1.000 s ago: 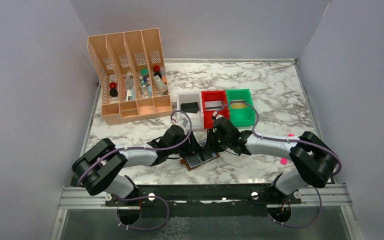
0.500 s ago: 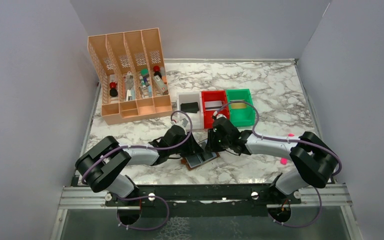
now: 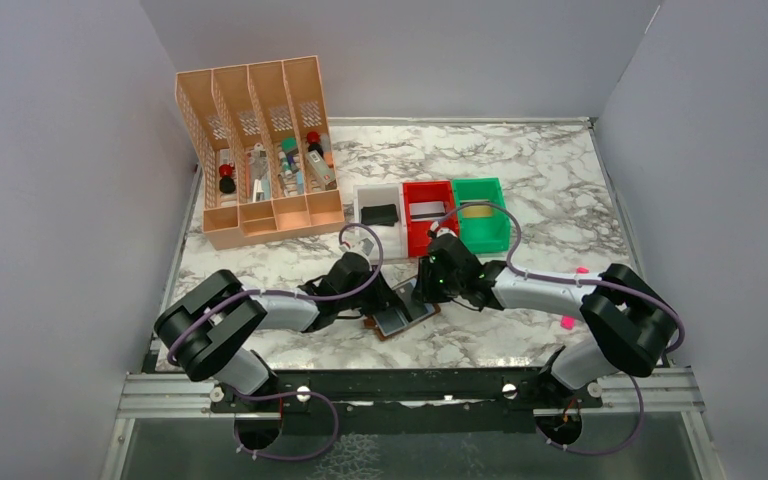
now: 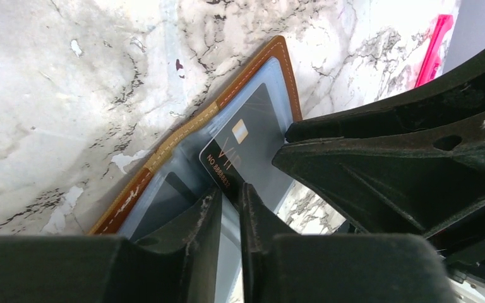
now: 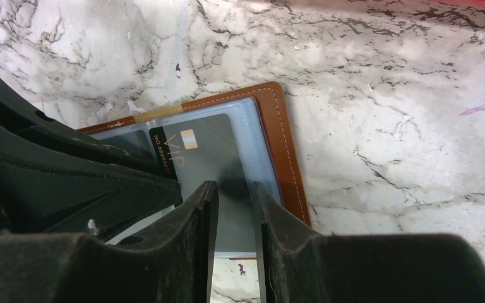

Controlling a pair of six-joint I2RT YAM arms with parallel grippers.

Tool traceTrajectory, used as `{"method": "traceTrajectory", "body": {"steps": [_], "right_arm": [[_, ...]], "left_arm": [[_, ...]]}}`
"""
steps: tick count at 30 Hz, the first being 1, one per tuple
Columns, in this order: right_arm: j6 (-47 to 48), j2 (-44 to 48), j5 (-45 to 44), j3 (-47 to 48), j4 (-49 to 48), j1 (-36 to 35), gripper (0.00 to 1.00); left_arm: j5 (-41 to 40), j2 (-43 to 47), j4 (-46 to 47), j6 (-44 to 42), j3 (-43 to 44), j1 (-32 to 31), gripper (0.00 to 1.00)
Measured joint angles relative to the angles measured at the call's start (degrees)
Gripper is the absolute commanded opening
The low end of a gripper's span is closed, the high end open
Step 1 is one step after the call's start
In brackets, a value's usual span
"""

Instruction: Take the credit cards out of the card holder

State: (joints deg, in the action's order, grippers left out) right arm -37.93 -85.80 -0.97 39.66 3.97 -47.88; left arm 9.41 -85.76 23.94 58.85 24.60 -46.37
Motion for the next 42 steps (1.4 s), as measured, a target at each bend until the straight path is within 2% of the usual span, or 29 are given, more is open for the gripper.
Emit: {"method": "traceTrajectory", "body": {"steps": [8,31,42], "right_arm": [[-0.52,0.2,-0.02,-0.2,-0.04,0.26,0.32],[-1.99,1.11,-0.9,-0.94,0.74,0.26,0.37],[-3.82,1.14,3.85,-3.3,-4.39,0.61,0.33]], "left_arm": [[-0.09,-0.24,1.36,1.27,-0.87,0.0,0.0],[-0.46,3.15,2.4,1.46,-3.15,-0.26,0.0],[0.13,0.92,0.79,0.57,-1.46,-0.24,0.16]]}}
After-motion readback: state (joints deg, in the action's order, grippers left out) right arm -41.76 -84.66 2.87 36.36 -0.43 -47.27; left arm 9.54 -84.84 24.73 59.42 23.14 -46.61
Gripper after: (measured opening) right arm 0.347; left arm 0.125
